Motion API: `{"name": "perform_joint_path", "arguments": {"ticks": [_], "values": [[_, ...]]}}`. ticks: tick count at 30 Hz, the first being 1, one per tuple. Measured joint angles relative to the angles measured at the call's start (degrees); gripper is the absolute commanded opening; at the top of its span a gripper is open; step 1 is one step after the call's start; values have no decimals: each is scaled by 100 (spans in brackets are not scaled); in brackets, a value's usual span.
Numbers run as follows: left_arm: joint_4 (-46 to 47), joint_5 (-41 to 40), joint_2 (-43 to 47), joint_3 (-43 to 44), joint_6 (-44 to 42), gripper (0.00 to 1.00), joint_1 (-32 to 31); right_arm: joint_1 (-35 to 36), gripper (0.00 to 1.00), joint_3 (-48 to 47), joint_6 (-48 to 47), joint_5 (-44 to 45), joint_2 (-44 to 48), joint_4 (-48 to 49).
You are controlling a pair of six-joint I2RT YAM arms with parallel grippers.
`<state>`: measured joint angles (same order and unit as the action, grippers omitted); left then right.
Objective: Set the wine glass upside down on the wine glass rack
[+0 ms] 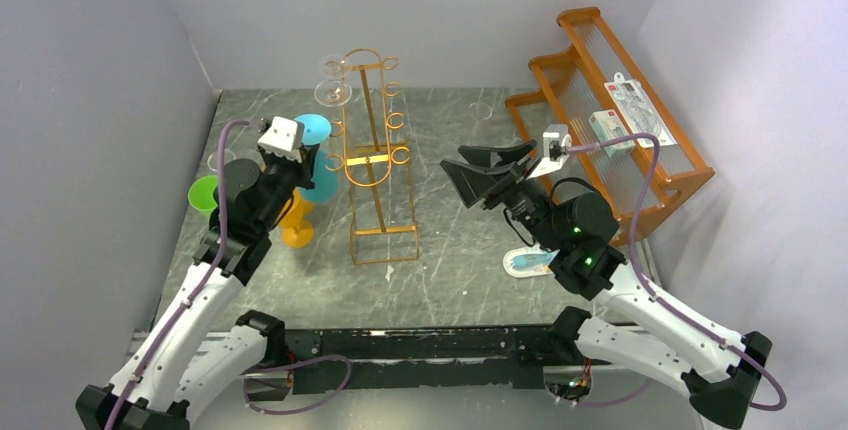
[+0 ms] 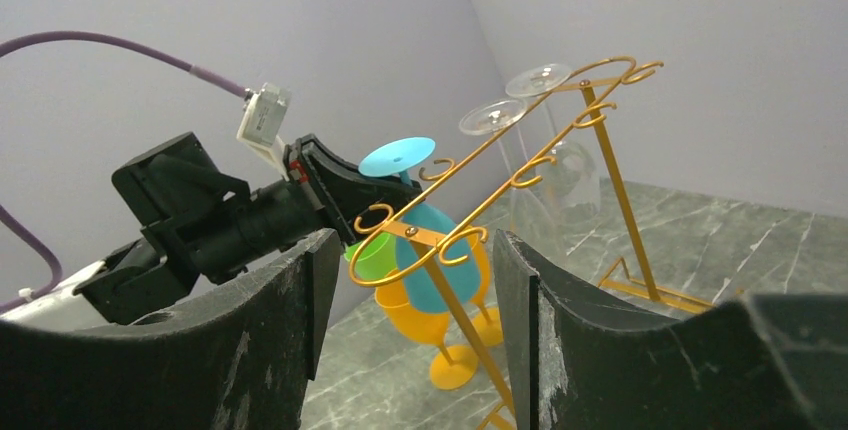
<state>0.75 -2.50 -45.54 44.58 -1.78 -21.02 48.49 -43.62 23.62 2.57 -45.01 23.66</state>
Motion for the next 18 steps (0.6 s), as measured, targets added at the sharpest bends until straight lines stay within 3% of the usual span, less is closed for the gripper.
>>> {"name": "perform_joint_path", "arguments": {"ticks": [10, 18], "values": [[210, 470, -116, -83, -9, 5, 341, 0, 62, 114, 96, -50, 4, 28], [505, 1519, -396, -81, -81, 5, 400, 0, 62, 138, 96, -66, 9, 50]]}}
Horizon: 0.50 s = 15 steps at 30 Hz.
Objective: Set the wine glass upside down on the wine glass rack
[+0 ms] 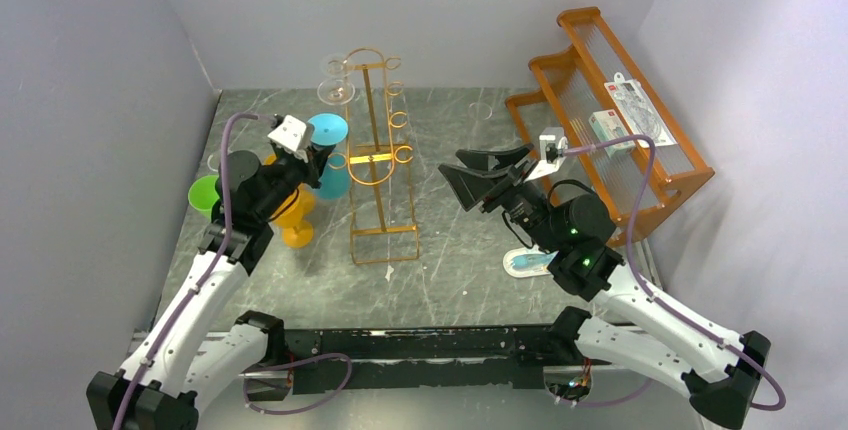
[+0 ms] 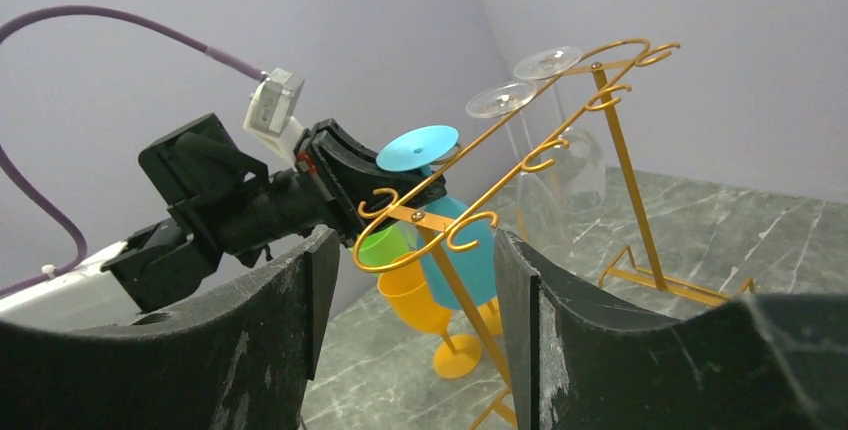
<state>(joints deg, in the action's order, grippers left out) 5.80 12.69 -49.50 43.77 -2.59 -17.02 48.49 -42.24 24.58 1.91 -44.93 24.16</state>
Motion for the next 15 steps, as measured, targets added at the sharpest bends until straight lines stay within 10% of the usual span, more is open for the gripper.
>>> {"name": "perform_joint_path", "arguments": {"ticks": [15], "values": [[37, -227, -90, 48, -59, 5, 4, 0, 63, 85, 0, 2, 57, -2]]}}
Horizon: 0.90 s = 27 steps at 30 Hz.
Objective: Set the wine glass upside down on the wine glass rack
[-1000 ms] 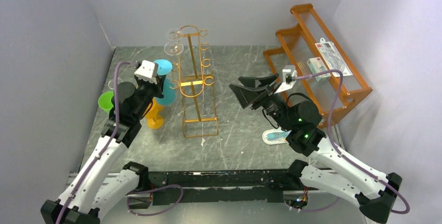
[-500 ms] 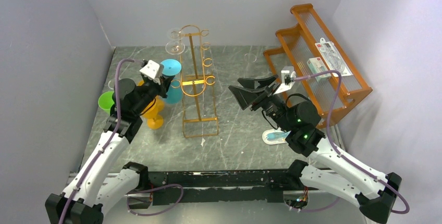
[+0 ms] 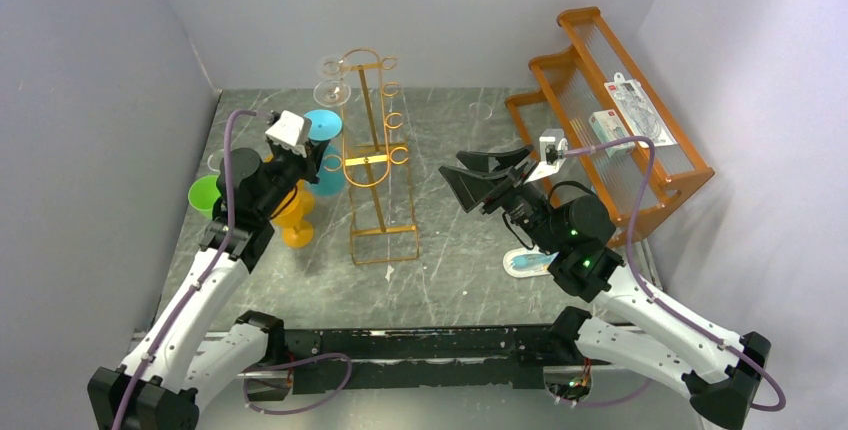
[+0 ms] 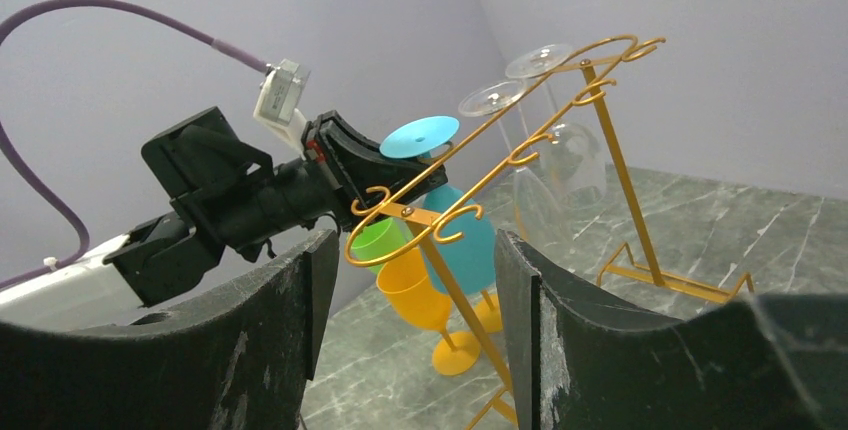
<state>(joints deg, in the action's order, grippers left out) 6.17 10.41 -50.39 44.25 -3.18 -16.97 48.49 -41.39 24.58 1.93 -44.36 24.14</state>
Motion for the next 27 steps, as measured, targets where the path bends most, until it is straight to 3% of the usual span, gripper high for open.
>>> {"name": "perform_joint_path", "arguments": {"ticks": [6, 21, 27], "values": [[70, -144, -22, 4, 138, 5, 7, 0, 63, 0, 0, 0, 0, 0], [216, 680, -310, 46, 236, 5, 7, 0, 63, 0, -4, -22, -44, 92], [210, 675, -269, 46, 282, 16, 7, 0, 63, 0, -4, -46, -50, 136]]}}
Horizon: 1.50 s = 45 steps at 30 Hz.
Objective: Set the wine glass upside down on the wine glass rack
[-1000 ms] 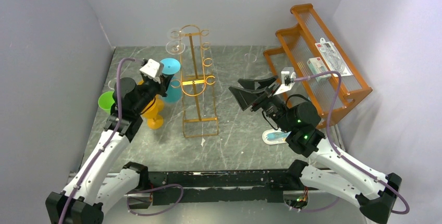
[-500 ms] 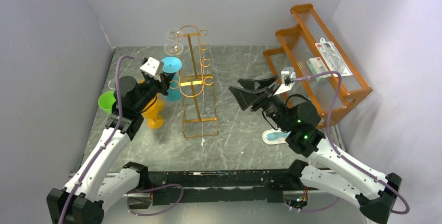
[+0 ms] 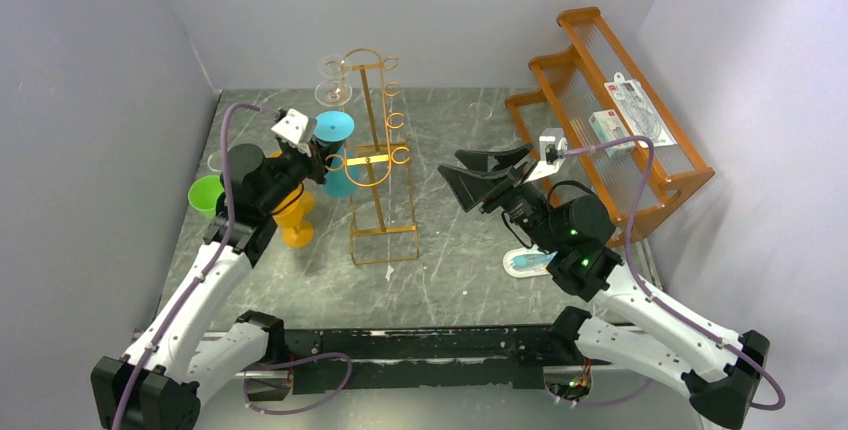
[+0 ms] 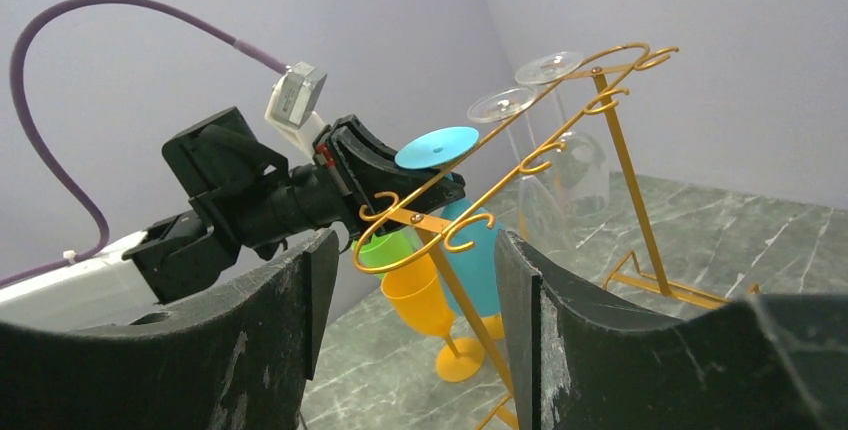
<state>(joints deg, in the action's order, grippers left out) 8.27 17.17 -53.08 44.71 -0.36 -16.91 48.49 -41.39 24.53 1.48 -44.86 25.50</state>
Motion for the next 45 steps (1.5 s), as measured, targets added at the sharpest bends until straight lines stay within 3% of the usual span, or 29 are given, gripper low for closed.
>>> {"name": "perform_joint_path", "arguments": {"ticks": [11, 26, 32, 40, 45], "values": [[-254, -85, 116, -2, 332, 42, 0, 0, 63, 0, 9, -63, -2, 37], [-922, -872, 614, -2, 398, 46, 0, 0, 64, 0, 109, -59, -44, 33], [-1222, -1475, 938, -2, 461, 54, 0, 0, 64, -9, 203, 39, -232, -79], [-1615, -2363, 1563, 11, 636, 65, 2, -35, 66, -1082, 413, 1241, -933, -1353], [-1692, -2487, 1878, 188, 643, 69, 2, -612, 65, -2059, 494, 1718, -1626, -2376]]}}
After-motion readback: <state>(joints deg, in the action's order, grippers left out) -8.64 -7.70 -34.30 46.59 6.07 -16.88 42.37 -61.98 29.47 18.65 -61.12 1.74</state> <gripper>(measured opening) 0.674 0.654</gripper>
